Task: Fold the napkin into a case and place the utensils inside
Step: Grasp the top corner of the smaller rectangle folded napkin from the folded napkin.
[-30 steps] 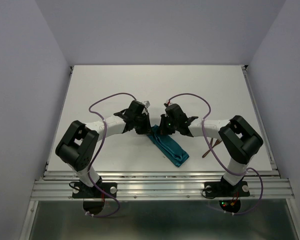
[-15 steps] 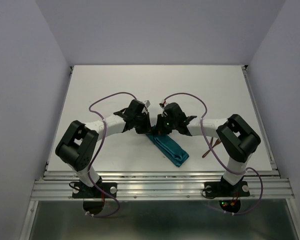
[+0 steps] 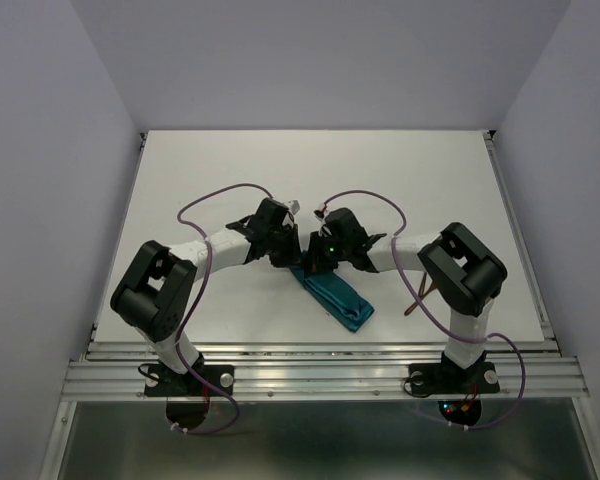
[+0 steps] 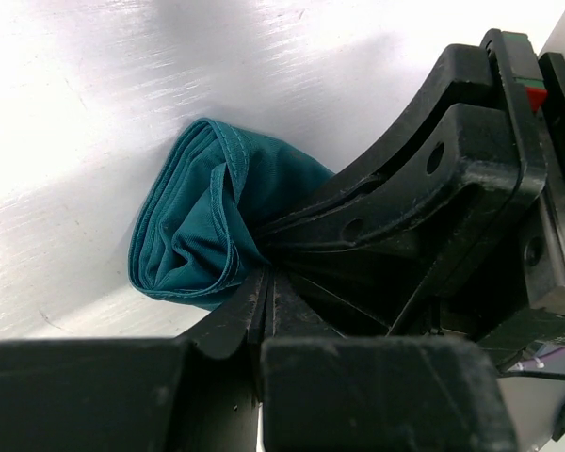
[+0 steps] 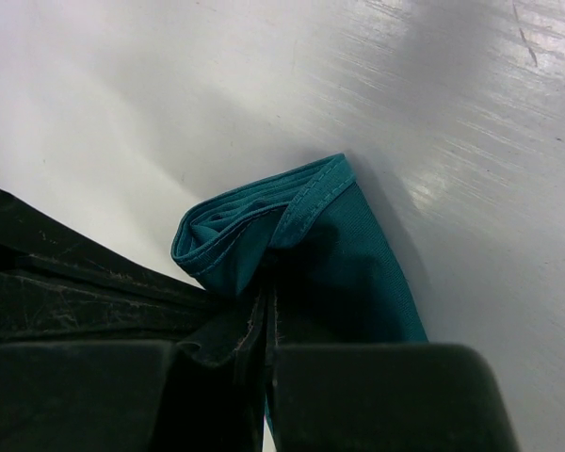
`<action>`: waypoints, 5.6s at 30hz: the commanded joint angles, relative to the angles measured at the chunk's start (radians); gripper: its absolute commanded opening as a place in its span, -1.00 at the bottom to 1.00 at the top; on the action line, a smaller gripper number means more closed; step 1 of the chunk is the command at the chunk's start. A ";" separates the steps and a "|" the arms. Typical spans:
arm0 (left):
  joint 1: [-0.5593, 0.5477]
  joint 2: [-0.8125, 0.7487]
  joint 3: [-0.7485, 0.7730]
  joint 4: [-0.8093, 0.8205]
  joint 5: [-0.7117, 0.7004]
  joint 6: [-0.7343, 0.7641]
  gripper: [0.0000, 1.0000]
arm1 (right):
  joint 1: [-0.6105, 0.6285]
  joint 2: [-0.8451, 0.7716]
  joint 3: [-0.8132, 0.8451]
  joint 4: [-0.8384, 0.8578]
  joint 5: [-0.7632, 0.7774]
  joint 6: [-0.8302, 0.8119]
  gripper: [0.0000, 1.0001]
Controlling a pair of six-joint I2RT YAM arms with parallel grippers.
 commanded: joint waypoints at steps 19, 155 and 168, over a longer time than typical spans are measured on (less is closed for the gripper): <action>-0.006 0.025 0.021 0.076 0.066 0.065 -1.00 | 0.017 -0.291 -0.172 0.004 0.175 0.002 -0.99; -0.040 0.031 0.171 -0.110 0.010 0.140 -1.00 | 0.017 -0.049 -0.094 0.228 0.084 0.147 -0.99; -0.031 0.011 0.147 -0.111 0.014 0.151 -1.00 | 0.017 -0.098 -0.171 0.437 0.072 0.202 -0.99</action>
